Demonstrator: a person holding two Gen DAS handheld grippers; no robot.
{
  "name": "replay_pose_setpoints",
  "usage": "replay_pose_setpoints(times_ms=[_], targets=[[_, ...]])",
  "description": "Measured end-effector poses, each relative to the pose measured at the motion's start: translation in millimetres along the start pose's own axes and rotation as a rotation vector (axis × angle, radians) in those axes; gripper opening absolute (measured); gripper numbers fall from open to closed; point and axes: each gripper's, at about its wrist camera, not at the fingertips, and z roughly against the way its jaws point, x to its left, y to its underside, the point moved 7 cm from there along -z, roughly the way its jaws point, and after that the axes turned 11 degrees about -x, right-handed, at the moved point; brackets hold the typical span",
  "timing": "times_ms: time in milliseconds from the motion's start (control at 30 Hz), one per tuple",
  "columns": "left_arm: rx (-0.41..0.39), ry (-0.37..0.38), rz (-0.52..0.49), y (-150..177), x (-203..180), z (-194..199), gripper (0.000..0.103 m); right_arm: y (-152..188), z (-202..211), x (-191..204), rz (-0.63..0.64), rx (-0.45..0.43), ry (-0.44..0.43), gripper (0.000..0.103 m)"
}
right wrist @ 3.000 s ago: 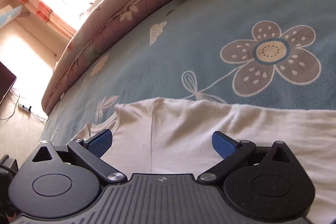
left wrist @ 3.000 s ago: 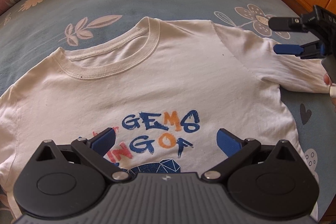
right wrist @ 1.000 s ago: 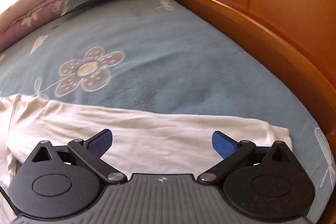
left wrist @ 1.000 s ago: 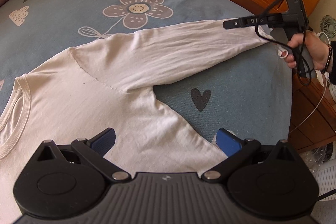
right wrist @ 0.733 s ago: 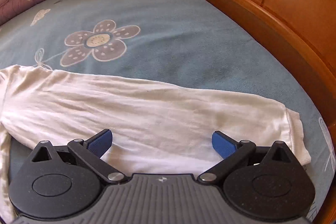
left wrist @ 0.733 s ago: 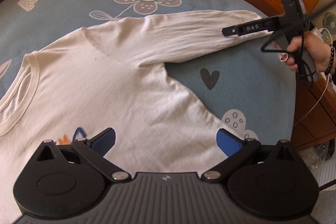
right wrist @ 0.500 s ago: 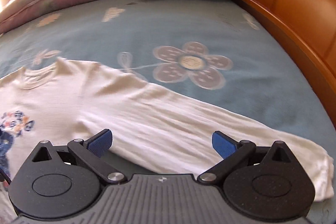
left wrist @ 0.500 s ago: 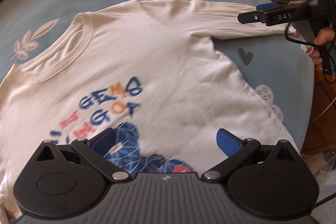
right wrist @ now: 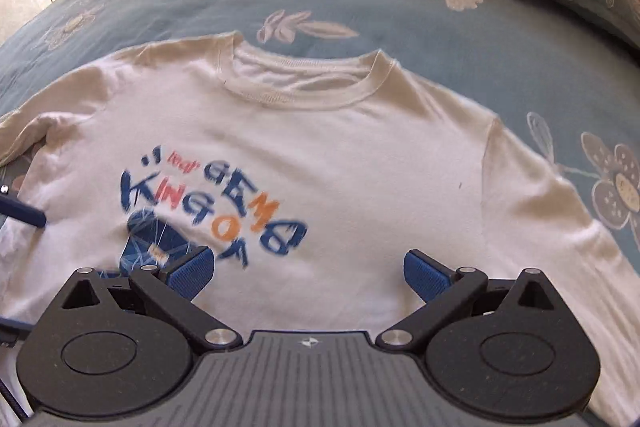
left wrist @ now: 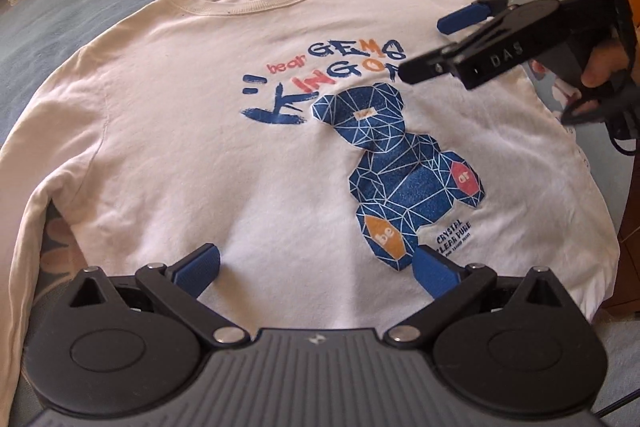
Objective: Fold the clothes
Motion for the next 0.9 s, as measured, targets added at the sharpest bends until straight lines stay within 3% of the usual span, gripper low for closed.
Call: replay_pose_setpoints(times_ms=[167,267,333,433,533,667,800,833,900], targets=[[-0.026,-0.016,0.048,-6,18,1,0.102,-63,-38,-28,-0.005,-0.117,0.084,0.103],[-0.038,-0.007,0.059,-9,22,2,0.102,-83,-77,-37,-0.071,-0.093,0.050,0.103],[-0.044,0.000,0.066,-10,24,2,0.102,-88,-98,-35,-0.089,-0.064,0.022,0.103],[-0.046,0.003,0.069,-12,27,2,0.102,-96,-120,-29,-0.007,-0.084,0.061,0.103],[-0.058,0.009,0.077,-13,29,4,0.102,-105,-110,-26,-0.019,-0.087,0.083,0.103],[-0.053,0.023,0.099,-10,30,3,0.102,-98,-79,-12,-0.034,-0.133,0.050,0.103],[-0.046,0.033,0.095,-8,27,-1,0.102,-87,-115,-9,-0.006,-0.050,0.051,0.103],[-0.036,0.037,0.091,-6,26,-2,0.102,-90,-120,-10,-0.011,-0.083,0.067,0.103],[-0.027,0.031,0.060,-4,24,-4,0.102,-99,-125,-12,-0.047,-0.059,0.097,0.103]])
